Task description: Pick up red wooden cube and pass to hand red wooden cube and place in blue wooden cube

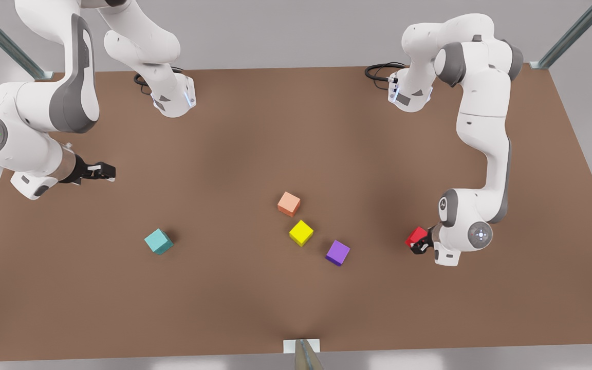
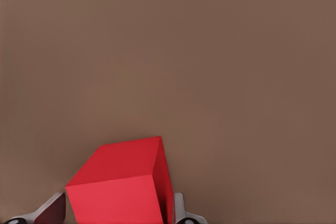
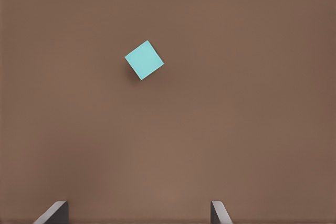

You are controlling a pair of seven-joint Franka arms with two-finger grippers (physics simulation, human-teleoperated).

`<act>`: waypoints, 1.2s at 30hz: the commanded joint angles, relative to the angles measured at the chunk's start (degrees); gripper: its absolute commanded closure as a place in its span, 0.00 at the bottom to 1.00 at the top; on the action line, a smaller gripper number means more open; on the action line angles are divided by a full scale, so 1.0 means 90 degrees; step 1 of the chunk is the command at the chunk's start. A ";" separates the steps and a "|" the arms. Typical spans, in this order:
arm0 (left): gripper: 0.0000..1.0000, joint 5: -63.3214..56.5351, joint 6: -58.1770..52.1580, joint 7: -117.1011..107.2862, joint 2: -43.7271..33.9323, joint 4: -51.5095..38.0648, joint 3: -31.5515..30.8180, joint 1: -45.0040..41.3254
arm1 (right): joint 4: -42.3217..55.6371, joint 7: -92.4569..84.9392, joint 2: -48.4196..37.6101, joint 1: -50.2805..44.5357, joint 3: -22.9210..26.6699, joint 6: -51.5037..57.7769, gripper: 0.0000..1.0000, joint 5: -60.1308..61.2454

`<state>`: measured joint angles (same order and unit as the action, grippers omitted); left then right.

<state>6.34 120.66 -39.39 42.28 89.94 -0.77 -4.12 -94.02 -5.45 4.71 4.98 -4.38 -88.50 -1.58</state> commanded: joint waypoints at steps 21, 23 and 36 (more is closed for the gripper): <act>0.45 0.0126 -0.1072 -0.1522 0.0292 -0.2044 -0.1455 0.0009 | -0.0003 -0.0380 0.0540 -0.0640 -0.0031 -0.0235 0.00 0.0078; 0.45 0.0487 -0.1141 -0.1502 0.0322 -0.2308 -0.2804 0.0048 | 0.1119 -0.1366 0.1702 -0.0914 -0.0031 -0.0176 0.00 0.1609; 0.46 0.4501 -0.0047 0.4044 0.1982 -0.2845 -0.4084 -0.0099 | 0.3220 -0.9019 0.5795 -0.1148 -0.0978 -0.1182 0.00 0.6631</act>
<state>41.73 116.85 -34.80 60.08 64.35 -37.43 -4.90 -65.11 -29.13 56.44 -5.38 -13.13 -96.43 52.70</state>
